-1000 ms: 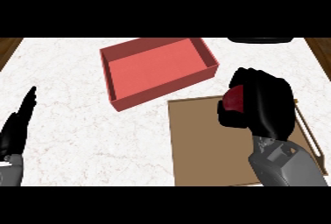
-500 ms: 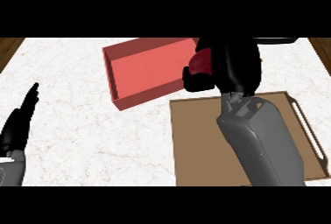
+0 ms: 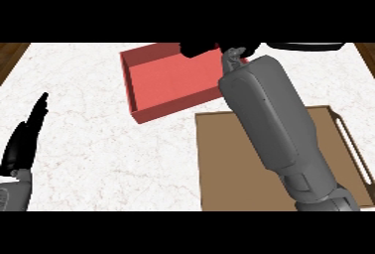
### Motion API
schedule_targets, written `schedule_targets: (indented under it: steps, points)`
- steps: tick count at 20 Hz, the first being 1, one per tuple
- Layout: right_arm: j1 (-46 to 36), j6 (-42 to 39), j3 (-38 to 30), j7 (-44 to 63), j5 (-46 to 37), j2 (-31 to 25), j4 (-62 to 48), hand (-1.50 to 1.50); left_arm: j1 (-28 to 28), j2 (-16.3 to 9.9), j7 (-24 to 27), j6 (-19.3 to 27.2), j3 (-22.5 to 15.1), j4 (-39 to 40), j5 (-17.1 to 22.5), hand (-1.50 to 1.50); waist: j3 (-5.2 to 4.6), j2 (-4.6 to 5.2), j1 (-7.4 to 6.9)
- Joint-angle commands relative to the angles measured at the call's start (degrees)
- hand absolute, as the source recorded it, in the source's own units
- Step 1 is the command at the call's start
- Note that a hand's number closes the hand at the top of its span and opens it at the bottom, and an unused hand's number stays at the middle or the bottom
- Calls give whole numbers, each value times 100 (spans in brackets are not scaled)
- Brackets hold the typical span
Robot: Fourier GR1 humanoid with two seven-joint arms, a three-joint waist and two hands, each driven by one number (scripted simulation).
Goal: Pick the pear from the tray and place it in the cardboard box
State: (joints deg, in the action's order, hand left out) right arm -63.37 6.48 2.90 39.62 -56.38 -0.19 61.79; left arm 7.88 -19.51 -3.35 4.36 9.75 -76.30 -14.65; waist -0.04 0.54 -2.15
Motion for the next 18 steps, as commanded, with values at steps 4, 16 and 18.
schedule_targets:
  steps: [4,16,18]
  points:
    - [-909,1229,-526,-646,446,19,-2312,150,301,-27,-119,-59,-44,40,-49,0,-2,97,-183]
    - [-1627,1940,-1349,-784,656,-147,-4311,-150,300,57,-48,-105,-155,-45,-90,0,-1,171,-365]
    - [-1430,2145,-1561,-959,884,-2,-4406,-150,176,178,136,-25,-195,31,-113,0,0,179,-356]
